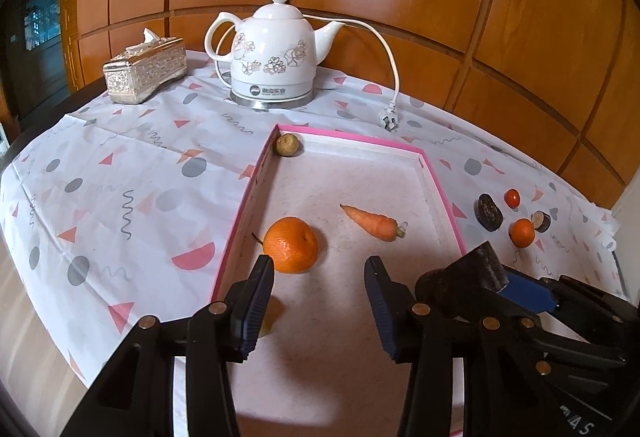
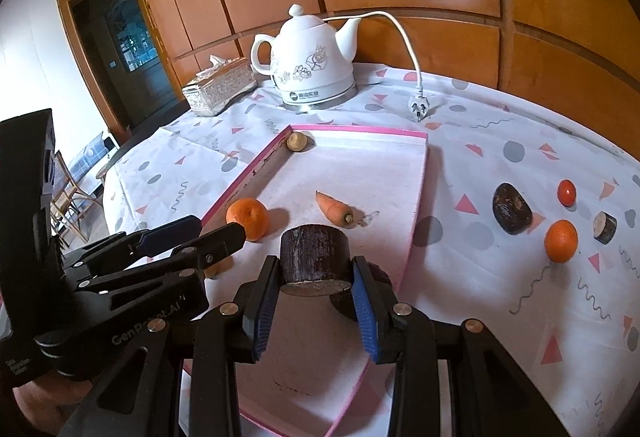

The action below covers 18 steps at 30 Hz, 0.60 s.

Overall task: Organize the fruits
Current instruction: 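Lower the dark slice into the pink tray and open the right gripper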

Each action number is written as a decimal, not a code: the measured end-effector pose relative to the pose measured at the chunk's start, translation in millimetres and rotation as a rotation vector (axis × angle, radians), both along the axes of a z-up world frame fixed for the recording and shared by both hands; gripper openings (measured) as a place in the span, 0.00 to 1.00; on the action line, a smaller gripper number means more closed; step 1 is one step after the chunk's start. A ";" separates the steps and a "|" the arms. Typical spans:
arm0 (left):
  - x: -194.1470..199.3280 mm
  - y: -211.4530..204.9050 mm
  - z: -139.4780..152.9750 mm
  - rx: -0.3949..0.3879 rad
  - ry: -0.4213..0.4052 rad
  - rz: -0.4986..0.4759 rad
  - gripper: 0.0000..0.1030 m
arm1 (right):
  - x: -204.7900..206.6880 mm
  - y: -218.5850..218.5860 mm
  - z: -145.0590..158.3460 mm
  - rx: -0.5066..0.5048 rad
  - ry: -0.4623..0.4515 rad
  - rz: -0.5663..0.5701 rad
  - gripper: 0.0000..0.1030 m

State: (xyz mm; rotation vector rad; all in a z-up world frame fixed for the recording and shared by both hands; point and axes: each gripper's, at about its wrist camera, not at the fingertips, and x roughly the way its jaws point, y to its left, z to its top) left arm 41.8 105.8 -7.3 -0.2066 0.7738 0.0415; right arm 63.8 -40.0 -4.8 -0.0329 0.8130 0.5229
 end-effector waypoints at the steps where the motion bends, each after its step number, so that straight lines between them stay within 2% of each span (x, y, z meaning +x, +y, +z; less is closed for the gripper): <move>1: -0.1 0.8 -0.2 -0.001 0.000 0.001 0.46 | 0.2 1.8 -0.5 0.001 0.001 0.002 0.35; 18: -3.4 5.0 -4.4 -0.004 0.012 0.022 0.49 | 5.3 5.4 -4.5 -0.001 0.000 -0.022 0.35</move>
